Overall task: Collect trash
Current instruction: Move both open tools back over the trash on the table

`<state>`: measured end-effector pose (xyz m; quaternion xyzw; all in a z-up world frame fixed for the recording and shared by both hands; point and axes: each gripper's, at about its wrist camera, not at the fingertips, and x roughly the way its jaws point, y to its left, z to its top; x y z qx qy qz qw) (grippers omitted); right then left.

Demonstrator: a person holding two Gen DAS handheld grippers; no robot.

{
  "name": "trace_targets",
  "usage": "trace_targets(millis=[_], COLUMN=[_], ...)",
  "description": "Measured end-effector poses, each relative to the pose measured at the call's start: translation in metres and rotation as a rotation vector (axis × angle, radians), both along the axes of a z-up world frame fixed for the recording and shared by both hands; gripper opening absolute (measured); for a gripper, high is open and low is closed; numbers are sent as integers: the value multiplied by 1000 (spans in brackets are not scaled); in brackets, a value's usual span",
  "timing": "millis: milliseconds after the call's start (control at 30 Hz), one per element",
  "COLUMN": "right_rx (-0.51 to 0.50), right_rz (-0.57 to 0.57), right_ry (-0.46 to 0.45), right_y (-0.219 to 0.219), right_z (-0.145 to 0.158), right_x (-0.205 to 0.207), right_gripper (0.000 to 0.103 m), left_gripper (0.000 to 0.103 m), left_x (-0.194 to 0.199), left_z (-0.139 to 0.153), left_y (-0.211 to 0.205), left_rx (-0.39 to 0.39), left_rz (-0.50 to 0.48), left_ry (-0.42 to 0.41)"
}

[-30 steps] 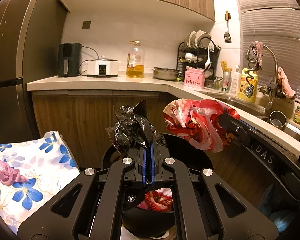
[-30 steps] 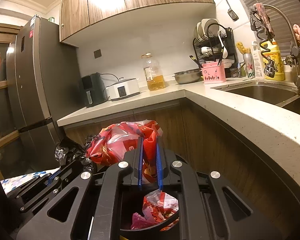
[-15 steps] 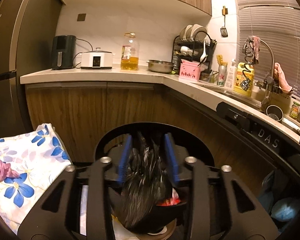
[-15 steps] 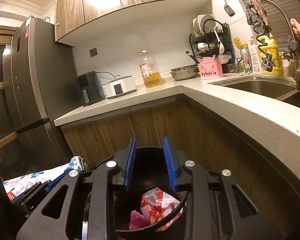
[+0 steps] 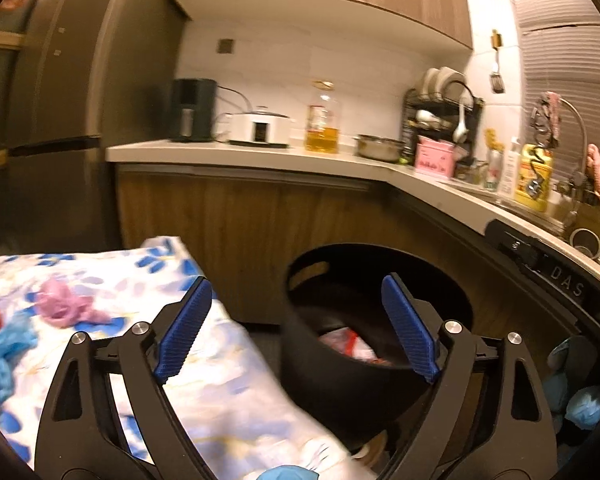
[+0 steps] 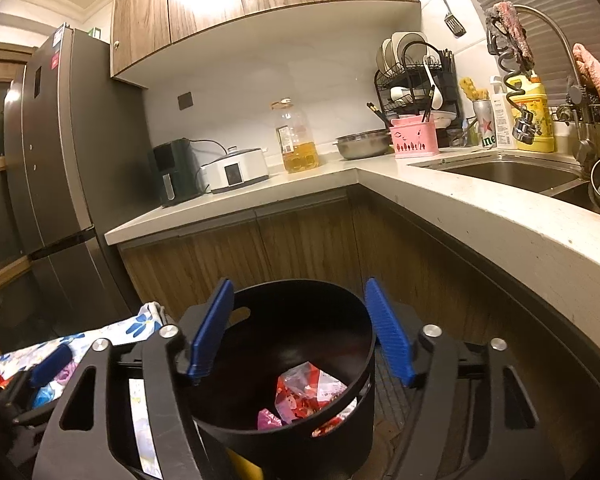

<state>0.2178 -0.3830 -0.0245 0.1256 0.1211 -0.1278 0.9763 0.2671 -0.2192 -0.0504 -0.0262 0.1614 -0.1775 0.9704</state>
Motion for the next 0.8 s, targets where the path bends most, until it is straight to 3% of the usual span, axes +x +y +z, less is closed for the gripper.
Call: trace_targets(millis=[300,567,800], right_rx=[-17,-10,-4], right_rz=[19,120,258], right_ry=[5,12,31], right_y=[32,83,143], right_z=[0,-6,-17], right_x=[-16,-22,-20], right_gripper=[77,78,78], left_gripper=[88,88,88], left_x=[-37,-73,-100], left_z=[0,-3,-13], left_y=[69,142,212], left_rx=[-29,-31,40], left_rz=[190,390,581], left_ry=[4,-10,-37])
